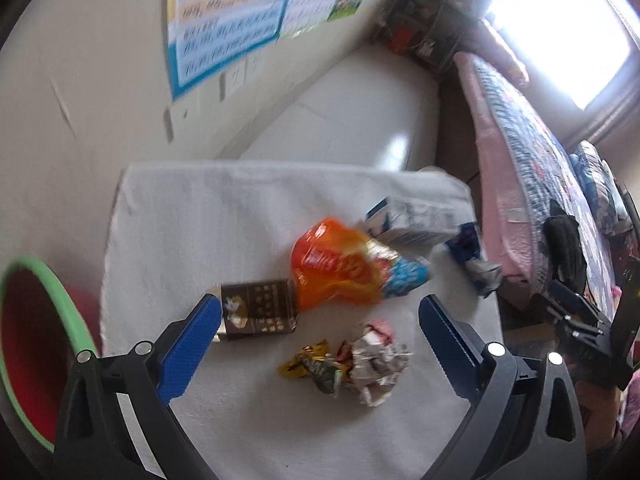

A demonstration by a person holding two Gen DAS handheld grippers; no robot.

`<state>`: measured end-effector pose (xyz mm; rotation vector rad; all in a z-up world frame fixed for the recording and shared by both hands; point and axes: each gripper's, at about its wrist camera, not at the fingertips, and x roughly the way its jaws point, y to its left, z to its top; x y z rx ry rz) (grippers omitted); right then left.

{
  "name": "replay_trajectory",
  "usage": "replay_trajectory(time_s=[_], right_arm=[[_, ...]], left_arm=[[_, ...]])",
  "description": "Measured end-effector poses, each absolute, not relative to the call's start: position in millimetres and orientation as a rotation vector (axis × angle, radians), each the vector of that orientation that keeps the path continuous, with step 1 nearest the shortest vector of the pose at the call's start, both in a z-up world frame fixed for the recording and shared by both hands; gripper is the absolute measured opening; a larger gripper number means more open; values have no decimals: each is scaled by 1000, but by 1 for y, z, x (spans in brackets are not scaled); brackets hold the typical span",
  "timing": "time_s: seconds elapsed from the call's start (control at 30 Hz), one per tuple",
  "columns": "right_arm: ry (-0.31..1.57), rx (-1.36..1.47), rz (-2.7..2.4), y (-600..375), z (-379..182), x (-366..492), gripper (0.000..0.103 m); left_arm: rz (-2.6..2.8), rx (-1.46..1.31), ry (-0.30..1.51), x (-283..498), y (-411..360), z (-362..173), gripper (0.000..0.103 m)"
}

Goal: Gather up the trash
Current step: 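Move both open tools back over the remaining wrappers, then grasp a brown cigarette box with the left tool while the right tool grasps a blue wrapper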

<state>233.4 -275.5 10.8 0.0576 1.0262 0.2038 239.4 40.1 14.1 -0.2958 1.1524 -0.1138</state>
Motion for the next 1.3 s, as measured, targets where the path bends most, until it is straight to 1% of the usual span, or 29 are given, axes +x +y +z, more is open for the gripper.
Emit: replay_trajectory(time_s=[0.17, 0.33, 0.4, 0.57, 0.73, 0.8, 0.9, 0.93, 0.97, 1.0, 1.03, 1.07, 1.1, 1.13, 1.17, 1.2, 1.3], right_arm=[[1058, 25, 194, -270, -14, 251, 90], [1095, -1, 180, -267, -35, 266, 90], [1111, -2, 175, -267, -41, 271, 90], [1132, -4, 163, -270, -51, 277, 90], [1147, -4, 150, -271, -60, 280, 90], [1154, -1, 149, -270, -63, 282, 90], [1152, -6, 163, -266, -65, 283, 89], [1150, -9, 170, -265, -65, 283, 87], [1149, -10, 176, -264, -65, 283, 78], [1155, -9, 188, -262, -66, 284, 62], [1165, -5, 197, -261, -67, 284, 54], [1173, -3, 200, -261, -68, 284, 40], [1180, -6, 205, -260, -69, 284, 29], [1181, -10, 204, -259, -70, 283, 24], [1180, -12, 205, -259, -69, 282, 15], [1181, -11, 209, -258, -69, 280, 9], [1167, -7, 215, -259, -64, 275, 7]], left_arm=[[-49, -407, 1232, 247, 59, -34, 95], [19, -505, 1279, 247, 70, -67, 94], [36, -454, 1292, 249, 66, -75, 94], [20, -227, 1296, 254, 44, -77, 95], [28, -142, 1336, 257, 43, -88, 94], [29, -156, 1342, 257, 46, -92, 93], [42, -194, 1331, 258, 52, -93, 85], [47, -194, 1328, 258, 53, -93, 82], [45, -196, 1319, 257, 54, -91, 75], [41, -198, 1312, 257, 54, -89, 71], [39, -201, 1308, 255, 55, -88, 70], [34, -208, 1304, 253, 55, -87, 70], [25, -216, 1298, 252, 56, -85, 69], [25, -216, 1293, 251, 56, -83, 69], [26, -212, 1284, 249, 57, -80, 69], [25, -210, 1278, 246, 57, -79, 69], [22, -208, 1269, 240, 59, -74, 69]])
